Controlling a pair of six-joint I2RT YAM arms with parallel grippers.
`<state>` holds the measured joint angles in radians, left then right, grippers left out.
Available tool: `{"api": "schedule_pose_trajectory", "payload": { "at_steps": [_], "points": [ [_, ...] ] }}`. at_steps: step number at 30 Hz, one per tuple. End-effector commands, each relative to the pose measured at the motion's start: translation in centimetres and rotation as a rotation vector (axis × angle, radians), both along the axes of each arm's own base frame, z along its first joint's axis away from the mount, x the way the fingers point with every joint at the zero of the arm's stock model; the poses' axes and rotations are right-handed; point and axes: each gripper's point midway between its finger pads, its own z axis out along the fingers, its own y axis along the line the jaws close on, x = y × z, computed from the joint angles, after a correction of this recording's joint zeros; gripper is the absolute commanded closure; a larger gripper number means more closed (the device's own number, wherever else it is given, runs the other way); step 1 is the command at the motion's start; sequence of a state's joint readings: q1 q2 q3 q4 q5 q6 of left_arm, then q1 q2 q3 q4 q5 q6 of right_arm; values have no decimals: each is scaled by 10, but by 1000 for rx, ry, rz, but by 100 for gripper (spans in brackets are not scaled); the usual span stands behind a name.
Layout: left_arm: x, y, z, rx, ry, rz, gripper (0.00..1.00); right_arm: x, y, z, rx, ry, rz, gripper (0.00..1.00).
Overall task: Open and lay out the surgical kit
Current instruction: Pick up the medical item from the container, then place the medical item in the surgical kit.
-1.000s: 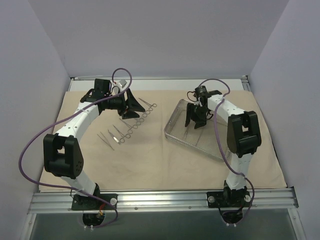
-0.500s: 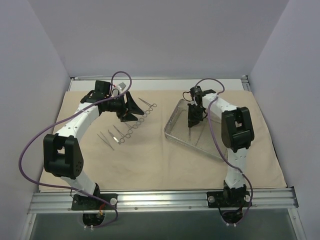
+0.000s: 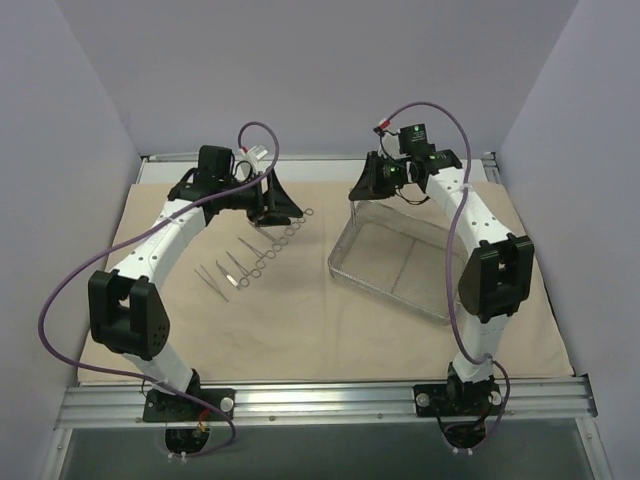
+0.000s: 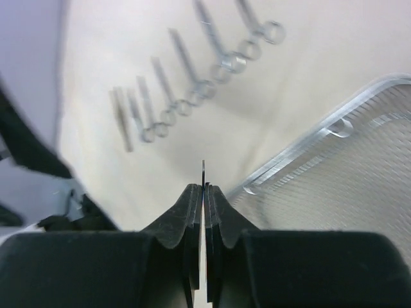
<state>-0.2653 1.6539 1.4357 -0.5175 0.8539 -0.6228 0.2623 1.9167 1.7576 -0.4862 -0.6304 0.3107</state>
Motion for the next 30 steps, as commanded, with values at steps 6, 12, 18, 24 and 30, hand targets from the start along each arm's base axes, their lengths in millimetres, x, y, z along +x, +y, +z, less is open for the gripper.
{"api": "schedule_pose_trajectory", "payload": {
  "at_steps": [6,12,18,24,30],
  "points": [
    [-10,-20,36,11,-240,-233,31,-59,69,85,448,-73,380,100],
    [-28,-37,28,-43,-207,-294,31,-61,78,98,456,-89,381,100],
    [-13,-47,19,40,-225,-203,31,-39,75,108,444,-96,216,100],
    [2,-52,33,79,-287,-122,30,-23,68,94,374,-38,88,100],
    [12,-59,22,134,-288,-102,30,-23,71,97,383,-32,65,100]
  ]
}}
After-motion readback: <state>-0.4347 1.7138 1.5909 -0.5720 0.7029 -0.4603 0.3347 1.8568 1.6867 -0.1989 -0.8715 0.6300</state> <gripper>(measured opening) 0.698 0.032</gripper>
